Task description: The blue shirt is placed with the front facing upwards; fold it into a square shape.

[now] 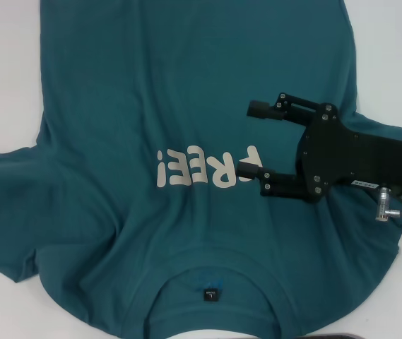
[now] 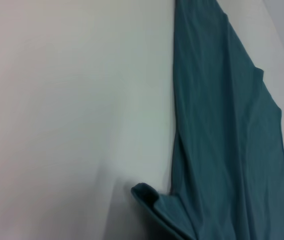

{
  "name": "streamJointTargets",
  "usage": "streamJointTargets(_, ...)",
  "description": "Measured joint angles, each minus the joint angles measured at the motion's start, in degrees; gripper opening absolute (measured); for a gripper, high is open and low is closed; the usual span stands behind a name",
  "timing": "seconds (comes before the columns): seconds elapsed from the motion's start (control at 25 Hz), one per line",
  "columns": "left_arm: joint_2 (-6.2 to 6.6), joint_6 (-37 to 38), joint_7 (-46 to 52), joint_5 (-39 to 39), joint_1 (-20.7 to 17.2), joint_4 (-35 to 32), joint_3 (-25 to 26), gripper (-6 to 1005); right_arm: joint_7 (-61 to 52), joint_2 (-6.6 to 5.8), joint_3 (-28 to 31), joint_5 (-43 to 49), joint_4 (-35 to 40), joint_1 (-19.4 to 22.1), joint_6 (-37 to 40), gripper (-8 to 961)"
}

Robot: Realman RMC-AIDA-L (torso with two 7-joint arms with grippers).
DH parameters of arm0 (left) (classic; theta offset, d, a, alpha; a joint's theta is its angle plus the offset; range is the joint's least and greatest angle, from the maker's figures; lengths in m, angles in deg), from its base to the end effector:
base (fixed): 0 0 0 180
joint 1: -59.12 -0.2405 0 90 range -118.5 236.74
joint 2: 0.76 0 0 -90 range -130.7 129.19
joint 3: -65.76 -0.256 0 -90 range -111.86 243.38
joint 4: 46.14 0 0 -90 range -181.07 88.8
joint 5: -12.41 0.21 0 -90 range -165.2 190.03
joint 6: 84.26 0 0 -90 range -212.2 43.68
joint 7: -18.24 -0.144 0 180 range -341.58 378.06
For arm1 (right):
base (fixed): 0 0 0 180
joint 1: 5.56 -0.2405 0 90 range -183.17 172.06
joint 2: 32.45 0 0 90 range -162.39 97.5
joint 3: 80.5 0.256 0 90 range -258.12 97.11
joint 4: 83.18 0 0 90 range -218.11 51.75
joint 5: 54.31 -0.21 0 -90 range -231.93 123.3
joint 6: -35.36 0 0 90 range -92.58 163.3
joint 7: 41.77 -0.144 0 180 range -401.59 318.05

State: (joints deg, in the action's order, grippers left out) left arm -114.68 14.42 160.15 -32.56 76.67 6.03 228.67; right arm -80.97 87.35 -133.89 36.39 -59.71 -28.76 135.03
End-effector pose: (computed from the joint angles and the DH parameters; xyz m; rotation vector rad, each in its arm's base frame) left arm -0.3771 0.2469 0.1066 -1.7530 -2.1215 -0.6283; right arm 0.2521 0.2634 -0.0332 -2.6089 -0.0304 1.1137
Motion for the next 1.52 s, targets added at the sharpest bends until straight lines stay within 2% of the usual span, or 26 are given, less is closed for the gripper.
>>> streamJointTargets(0.28,0.29,2.7,0.2,0.4,1.5,0.3,-0.1,-1,0.0,0.00,0.1,0.0,0.0,0.0,-0.1,803)
streamJointTargets(0.44,0.56,5.2,1.4,0.4,2.1,3.5,0.9,0,0.0,0.00,0.3,0.0,0.0,-0.1,-0.1,803)
streamJointTargets(0.88,1.10,5.1,3.0,0.7,3.1,5.8,1.0,0,0.0,0.00,0.4,0.0,0.0,-0.1,-0.1,803)
streamJointTargets(1.24,0.86,5.3,3.7,0.8,3.1,6.7,0.3,-1,0.0,0.00,0.5,0.0,0.0,-0.1,0.0,803)
streamJointTargets(1.52,0.09,10.7,3.7,-2.9,3.5,6.1,-0.2,-1,0.0,0.00,0.6,0.0,0.0,-0.4,-0.2,803)
